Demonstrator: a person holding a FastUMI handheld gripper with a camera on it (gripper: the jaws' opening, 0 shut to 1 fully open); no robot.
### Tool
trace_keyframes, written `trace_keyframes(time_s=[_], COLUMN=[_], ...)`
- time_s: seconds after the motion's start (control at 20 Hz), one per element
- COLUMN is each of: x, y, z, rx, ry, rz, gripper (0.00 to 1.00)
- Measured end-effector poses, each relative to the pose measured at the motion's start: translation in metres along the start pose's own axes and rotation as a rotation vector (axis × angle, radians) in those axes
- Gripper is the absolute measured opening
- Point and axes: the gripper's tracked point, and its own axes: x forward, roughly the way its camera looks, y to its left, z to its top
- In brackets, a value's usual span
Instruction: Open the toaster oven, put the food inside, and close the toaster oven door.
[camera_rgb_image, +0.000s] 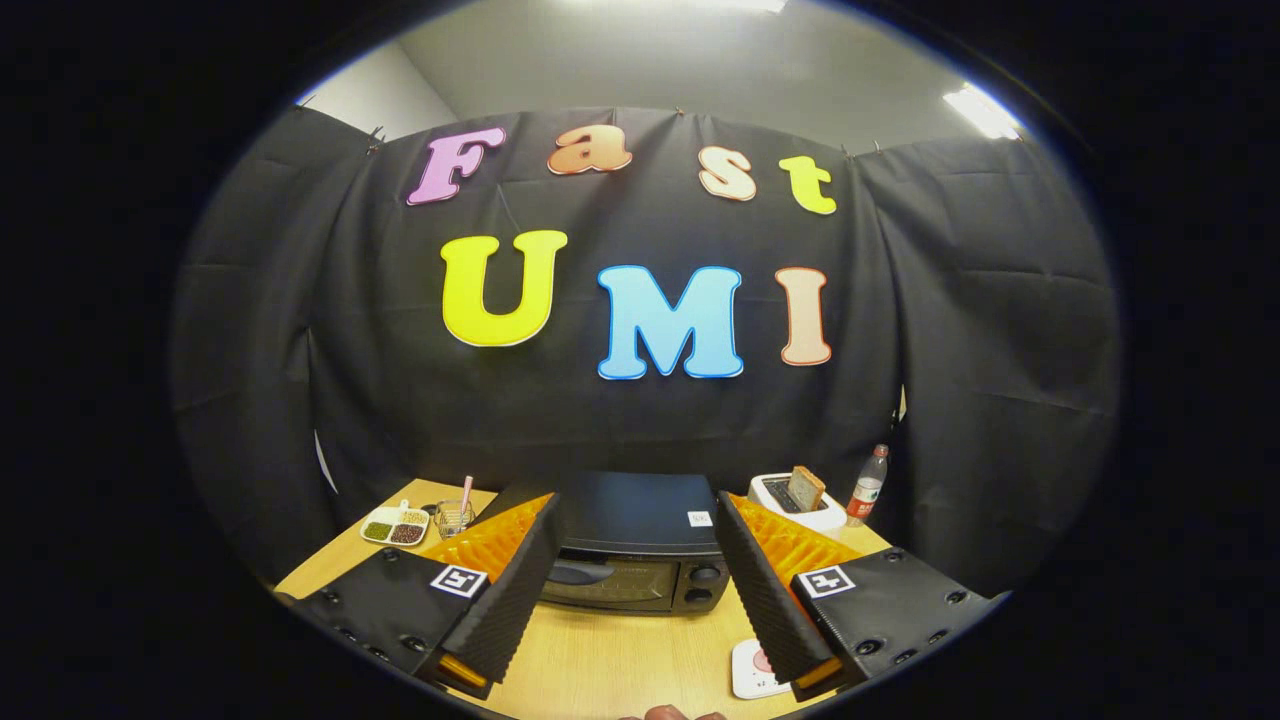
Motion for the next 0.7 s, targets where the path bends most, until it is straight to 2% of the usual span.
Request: trace_keyframes(time_s=[0.25,0.7], x=[0.030,0.092], y=[0.015,0.047], z=[-0.029,-0.086], rx=[-0.005,0.010], ry=[0.062,0.173], rz=[-0.017,0.026], gripper=[0.97,0.97])
